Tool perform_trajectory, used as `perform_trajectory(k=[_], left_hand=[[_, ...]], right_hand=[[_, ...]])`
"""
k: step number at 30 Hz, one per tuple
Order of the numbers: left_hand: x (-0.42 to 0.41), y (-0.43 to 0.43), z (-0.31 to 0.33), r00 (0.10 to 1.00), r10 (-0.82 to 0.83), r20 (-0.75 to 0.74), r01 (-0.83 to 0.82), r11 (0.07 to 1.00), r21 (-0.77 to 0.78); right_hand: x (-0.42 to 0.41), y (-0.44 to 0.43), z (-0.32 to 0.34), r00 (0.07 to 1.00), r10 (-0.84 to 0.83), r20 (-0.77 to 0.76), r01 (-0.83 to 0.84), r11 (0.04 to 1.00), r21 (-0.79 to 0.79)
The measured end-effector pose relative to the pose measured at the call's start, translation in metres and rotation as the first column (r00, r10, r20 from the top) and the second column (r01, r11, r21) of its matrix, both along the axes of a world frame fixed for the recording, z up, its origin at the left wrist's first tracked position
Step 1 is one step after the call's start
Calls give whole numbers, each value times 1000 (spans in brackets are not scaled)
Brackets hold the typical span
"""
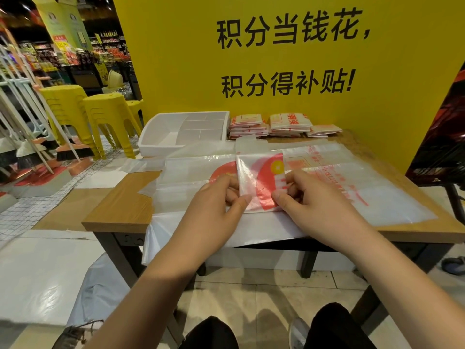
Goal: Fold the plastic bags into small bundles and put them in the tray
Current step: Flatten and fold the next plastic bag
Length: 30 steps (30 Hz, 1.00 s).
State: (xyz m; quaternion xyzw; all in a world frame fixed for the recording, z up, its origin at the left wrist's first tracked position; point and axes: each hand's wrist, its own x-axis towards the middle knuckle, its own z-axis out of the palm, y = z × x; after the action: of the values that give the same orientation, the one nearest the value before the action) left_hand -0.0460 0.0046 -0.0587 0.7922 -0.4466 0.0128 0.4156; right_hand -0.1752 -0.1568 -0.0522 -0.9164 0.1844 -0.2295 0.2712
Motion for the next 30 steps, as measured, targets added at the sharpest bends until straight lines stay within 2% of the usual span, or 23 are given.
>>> perform_trajectory(k=[6,14,17,19,21,24,30], left_hand=[[-5,-9,-6,988,88,124,-94,995,37],[-3,-14,0,954,80,288,-145,967,211],[1,-15,2,931,36,364,-146,949,279],[8,-17,5,918,-58,391,-90,933,349],[17,-19,10,914,-164,371,-28,887,461],[27,-20,15,940,-233,251,62,837,543],[38,-11,18,976,-201,80,120,809,575]], right_hand=[[11,6,-7,998,-66,18,68,989,-131],[18,12,-2,971,-167,-169,94,924,-371],[18,9,2,952,-194,-235,71,891,-449],[20,3,8,946,-143,-292,-21,870,-493],[24,-4,11,933,-27,-358,-157,865,-476],[26,-15,11,878,123,-463,-304,890,-340],[23,-32,13,825,204,-527,-346,920,-185]])
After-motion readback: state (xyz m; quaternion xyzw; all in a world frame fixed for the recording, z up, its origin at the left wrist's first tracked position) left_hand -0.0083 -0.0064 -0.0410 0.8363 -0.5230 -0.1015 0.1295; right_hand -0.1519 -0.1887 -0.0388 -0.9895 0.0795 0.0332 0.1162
